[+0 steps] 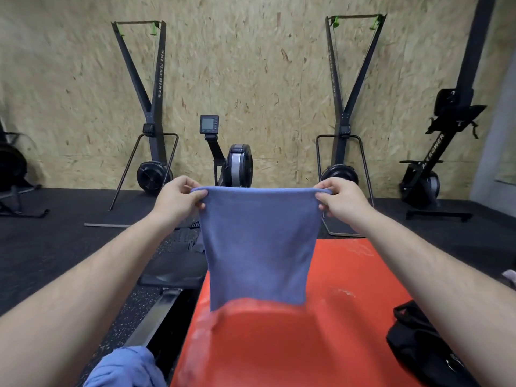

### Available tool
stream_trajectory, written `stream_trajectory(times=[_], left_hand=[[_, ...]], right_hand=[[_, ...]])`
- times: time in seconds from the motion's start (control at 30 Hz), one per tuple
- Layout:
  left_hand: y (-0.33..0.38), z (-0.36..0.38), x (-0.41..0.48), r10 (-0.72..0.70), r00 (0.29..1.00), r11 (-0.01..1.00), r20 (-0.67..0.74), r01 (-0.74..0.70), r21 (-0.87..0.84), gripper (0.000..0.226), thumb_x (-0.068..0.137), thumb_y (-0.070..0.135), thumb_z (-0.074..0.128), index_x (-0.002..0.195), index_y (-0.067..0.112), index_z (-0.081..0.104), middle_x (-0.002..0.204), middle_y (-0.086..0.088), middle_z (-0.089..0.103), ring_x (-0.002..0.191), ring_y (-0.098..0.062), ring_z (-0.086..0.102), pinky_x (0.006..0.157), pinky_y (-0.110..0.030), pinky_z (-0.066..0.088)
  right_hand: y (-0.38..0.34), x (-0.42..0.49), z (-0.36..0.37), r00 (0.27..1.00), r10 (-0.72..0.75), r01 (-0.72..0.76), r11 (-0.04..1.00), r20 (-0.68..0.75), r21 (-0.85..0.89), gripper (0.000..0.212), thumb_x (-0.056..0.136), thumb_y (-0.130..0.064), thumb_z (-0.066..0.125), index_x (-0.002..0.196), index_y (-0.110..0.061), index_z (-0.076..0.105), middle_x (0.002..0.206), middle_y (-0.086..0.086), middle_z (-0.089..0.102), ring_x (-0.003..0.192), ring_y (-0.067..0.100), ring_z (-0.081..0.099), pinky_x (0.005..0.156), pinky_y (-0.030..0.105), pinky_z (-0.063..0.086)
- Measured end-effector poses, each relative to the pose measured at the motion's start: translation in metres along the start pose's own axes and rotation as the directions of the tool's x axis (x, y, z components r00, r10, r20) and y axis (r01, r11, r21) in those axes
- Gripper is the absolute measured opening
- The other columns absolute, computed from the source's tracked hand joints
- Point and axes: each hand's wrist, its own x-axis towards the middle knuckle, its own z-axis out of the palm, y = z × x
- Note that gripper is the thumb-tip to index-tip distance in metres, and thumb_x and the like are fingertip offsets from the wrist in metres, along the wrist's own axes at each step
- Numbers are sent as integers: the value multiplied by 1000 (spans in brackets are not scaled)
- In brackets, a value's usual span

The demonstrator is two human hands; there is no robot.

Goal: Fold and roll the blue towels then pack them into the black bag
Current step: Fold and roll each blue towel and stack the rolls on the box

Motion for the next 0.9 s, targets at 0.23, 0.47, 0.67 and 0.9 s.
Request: stream_trajectory(times=[0.23,0.47,0.67,0.9], left_hand=[[-49,6,-45,-4,998,999,67,1,44,15,92,15,71,90,3,63,64,-3,60,50,-9,54,52,-21,47],[-163,22,-144,-144,970,974,194,103,204,14,91,20,72,84,9,67,65,7,62,53,3,48,54,-13,40],[-204,18,-193,-317,898,945,305,273,179,22,92,26,71,79,10,65,47,13,53,44,1,40,45,-15,32],[-213,32,-207,-331,837,937,436,238,255,34,93,35,69,73,8,67,66,-4,68,56,-6,52,60,-24,42]], right_hand=[[53,-41,15,993,2,16,988,117,-154,9,93,-21,63,89,-17,70,68,-8,62,61,8,53,61,26,42],[157,-131,62,955,118,-49,968,272,-247,9,93,-15,66,89,-9,72,82,4,71,73,12,56,71,30,45],[190,-186,70,860,190,-130,979,474,-158,14,97,-16,63,85,-12,68,73,-4,64,64,1,53,66,17,43],[199,-194,77,810,186,66,914,556,-401,27,98,-31,60,77,-18,70,73,-8,71,67,3,59,71,29,45]])
